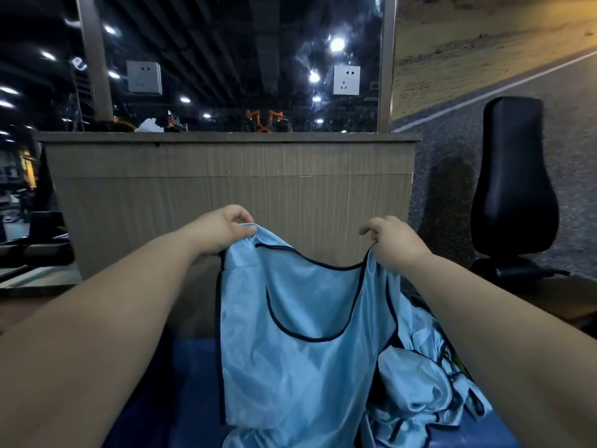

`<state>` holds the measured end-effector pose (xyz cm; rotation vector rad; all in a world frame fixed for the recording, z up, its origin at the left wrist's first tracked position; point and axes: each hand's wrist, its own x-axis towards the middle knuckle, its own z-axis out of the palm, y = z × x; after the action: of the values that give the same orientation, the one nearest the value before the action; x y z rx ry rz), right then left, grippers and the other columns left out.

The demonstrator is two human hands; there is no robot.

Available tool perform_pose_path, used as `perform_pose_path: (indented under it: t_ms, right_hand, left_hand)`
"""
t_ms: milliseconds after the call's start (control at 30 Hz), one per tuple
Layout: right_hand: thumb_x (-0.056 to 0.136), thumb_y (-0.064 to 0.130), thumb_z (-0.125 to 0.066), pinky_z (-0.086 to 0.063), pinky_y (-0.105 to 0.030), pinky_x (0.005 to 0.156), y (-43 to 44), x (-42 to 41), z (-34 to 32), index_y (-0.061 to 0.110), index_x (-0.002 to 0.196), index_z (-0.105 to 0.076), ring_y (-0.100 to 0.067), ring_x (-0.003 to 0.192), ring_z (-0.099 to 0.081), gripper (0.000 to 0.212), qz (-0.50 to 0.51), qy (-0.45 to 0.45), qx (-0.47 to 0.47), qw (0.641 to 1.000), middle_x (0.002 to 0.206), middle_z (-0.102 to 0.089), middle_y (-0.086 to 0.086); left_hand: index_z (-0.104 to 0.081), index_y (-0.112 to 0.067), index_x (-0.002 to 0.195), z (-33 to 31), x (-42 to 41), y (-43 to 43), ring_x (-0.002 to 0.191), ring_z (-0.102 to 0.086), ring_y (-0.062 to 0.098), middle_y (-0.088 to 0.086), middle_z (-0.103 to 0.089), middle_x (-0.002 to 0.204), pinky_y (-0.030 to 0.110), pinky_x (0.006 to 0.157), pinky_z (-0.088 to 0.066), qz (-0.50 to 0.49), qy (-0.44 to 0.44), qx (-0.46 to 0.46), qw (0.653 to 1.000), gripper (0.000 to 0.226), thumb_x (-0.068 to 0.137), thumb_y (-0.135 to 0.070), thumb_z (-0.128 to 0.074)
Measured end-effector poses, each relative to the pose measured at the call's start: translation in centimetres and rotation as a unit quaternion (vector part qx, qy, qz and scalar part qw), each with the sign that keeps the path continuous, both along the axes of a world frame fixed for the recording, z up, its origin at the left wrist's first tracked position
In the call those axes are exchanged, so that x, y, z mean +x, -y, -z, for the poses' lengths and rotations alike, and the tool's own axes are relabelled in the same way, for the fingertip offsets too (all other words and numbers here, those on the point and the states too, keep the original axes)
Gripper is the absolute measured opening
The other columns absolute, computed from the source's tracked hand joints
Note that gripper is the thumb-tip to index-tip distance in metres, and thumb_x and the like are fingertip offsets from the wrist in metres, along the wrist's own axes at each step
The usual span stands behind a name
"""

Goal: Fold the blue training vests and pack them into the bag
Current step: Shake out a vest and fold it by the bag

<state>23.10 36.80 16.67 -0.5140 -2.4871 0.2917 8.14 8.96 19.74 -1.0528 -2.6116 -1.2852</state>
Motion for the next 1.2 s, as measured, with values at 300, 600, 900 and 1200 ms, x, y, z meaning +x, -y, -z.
perform_pose_path:
  t_ms: [300,600,900,1200]
  right_hand:
    - [0.092,0.006,-0.048,-0.042,-0.022,0.057,3.7,1.4,0.1,0.028,0.090,-0.069,-0.006,0.056,-0.054,0.030,-0.138,-0.074,-0.188,0.969,0.089,-0.067,-0.001]
    - [0.061,0.047,-0.089,-0.050,-0.029,0.082,8.5,0.0,1.6,0.042,0.080,-0.062,-0.004,0.081,-0.057,0.033,-0.233,-0.041,-0.122,0.964,0.087,-0.062,0.015]
    - [0.083,0.042,-0.072,-0.053,-0.036,0.077,7.4,-0.5,1.6,0.029,0.071,-0.066,-0.007,0.076,-0.060,0.018,-0.170,-0.115,-0.137,0.969,0.074,-0.062,0.015]
    - [0.084,0.042,-0.071,-0.052,-0.036,0.072,6.9,-0.4,1.0,0.025,0.073,-0.062,-0.013,0.075,-0.060,0.022,-0.113,-0.132,-0.174,0.969,0.079,-0.064,0.008]
  left_hand:
    - [-0.059,-0.020,0.095,0.6,2.5,-2.9,0.069,-0.049,0.014,0.008,-0.056,0.087,0.027,0.060,-0.040,0.120,0.110,0.091,0.982,0.012,0.099,-0.011,-0.053]
    - [-0.054,-0.017,0.091,0.9,4.1,-6.3,0.063,-0.051,0.015,0.004,-0.056,0.075,0.029,0.060,-0.043,0.078,0.181,0.199,0.960,0.007,0.097,-0.015,-0.057]
    - [-0.060,-0.020,0.099,1.3,4.4,-6.0,0.080,-0.057,0.009,-0.003,-0.061,0.097,0.020,0.064,-0.044,0.040,0.052,0.121,0.991,0.018,0.087,-0.025,-0.072]
    - [-0.063,-0.026,0.104,1.8,5.7,-6.8,0.088,-0.064,0.008,-0.005,-0.069,0.100,0.032,0.090,-0.053,0.147,-0.017,0.006,0.989,0.049,0.064,-0.029,-0.090]
